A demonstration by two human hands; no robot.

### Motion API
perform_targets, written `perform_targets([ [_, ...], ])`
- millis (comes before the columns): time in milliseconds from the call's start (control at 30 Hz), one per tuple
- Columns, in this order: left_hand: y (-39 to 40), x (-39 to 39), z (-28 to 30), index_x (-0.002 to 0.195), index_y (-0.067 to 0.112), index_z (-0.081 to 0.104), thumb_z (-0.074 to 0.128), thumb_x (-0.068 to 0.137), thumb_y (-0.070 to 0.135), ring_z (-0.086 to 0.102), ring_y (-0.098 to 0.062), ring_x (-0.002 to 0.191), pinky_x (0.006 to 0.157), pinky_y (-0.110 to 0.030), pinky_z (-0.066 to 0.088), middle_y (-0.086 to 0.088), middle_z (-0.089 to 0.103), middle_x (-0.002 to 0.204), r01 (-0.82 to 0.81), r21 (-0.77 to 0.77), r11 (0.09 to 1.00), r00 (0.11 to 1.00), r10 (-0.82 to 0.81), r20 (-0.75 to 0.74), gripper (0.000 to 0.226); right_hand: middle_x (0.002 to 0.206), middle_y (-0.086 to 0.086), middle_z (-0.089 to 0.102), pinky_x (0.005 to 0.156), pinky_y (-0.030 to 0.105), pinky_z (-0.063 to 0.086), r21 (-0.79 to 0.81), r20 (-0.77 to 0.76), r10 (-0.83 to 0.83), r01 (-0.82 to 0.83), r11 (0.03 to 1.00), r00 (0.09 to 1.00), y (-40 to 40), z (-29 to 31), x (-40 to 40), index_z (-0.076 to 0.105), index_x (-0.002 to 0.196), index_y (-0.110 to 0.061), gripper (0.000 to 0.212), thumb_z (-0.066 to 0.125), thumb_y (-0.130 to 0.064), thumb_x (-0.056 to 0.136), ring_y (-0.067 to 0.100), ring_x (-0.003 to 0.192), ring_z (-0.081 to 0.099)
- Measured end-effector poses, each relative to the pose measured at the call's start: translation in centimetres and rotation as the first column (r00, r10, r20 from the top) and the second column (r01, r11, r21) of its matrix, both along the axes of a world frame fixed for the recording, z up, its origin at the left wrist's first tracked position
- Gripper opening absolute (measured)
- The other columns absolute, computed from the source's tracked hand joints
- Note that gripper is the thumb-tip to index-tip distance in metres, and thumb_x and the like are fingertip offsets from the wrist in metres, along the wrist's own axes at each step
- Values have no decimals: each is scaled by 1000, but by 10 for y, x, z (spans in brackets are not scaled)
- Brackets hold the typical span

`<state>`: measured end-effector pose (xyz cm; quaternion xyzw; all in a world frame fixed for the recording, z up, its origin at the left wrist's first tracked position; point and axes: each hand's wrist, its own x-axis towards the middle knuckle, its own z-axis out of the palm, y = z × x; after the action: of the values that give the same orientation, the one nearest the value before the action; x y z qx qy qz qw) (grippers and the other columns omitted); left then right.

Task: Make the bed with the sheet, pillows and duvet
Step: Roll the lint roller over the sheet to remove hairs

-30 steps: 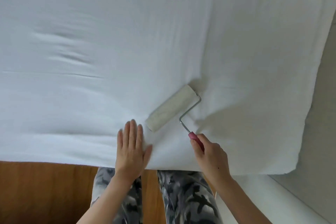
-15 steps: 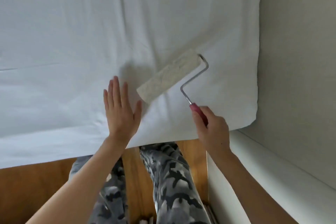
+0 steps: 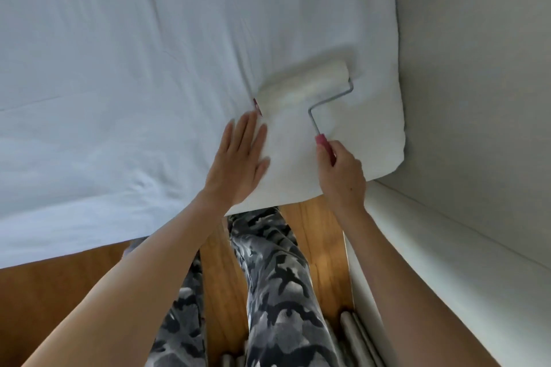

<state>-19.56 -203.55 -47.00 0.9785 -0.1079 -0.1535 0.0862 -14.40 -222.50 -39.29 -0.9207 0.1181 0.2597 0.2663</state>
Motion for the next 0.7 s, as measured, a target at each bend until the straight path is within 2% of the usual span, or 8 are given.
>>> perform_targets([
  [133,-1,-26,24,151,7,-5,24,102,43,-5,-34,148,121,-47,1,-18,-11,158,211,43,976,964,-201,-176,68,68,-12,58,56,22,40,-75,-91,-32,26,997,995,-38,28,-55,60,98,-26,23,41,-40,100,9,64,57],
  [267,5,-51,79,149,10,-14,24,103,44,-14,-29,147,118,-44,-16,-14,-18,156,340,91,936,911,-304,-281,68,71,-22,55,58,14,39,-167,-160,-62,35,985,985,-60,74,-95,63,117,-25,30,42,-37,101,-3,63,53],
  [333,15,-59,106,150,8,-4,38,101,43,-14,-26,146,116,-42,-16,-15,-7,157,247,74,966,947,-225,-229,73,76,-22,57,64,16,43,-179,-173,-73,42,983,982,-66,101,-108,63,120,-26,32,41,-38,101,-4,64,53],
  [433,30,-56,161,147,2,28,64,88,34,-11,-26,148,117,-41,-3,-20,25,155,88,89,992,982,-72,-177,76,80,-15,63,69,23,50,-170,-151,-55,29,985,987,-65,146,-109,63,118,-27,32,40,-40,100,3,71,58],
  [500,42,-56,200,143,-2,39,71,82,28,13,-34,147,118,-44,7,-23,35,150,7,98,995,989,7,-146,75,82,-11,66,73,28,53,-133,-119,-31,15,991,992,-59,175,-104,63,114,-26,34,38,-44,99,8,76,61],
  [567,54,-57,236,139,-4,44,76,78,23,38,-41,136,113,-50,27,-27,40,146,-89,82,993,990,98,-103,74,80,-11,65,71,29,51,-76,-77,3,-9,997,997,-49,203,-94,62,105,-27,29,40,-44,99,10,77,62],
  [633,70,-63,268,138,-5,44,75,79,19,42,-43,132,107,-54,36,-28,39,145,-232,49,972,969,235,-79,72,75,-14,62,67,26,47,-21,-22,66,-67,998,998,-35,228,-81,60,100,-30,22,42,-41,99,8,73,61],
  [700,88,-74,293,140,-5,41,67,84,17,40,-43,134,109,-53,35,-28,37,147,-385,-20,922,922,385,-33,65,68,-14,60,62,25,45,24,28,138,-138,990,990,-18,251,-65,58,92,-30,19,43,-40,99,6,66,59],
])
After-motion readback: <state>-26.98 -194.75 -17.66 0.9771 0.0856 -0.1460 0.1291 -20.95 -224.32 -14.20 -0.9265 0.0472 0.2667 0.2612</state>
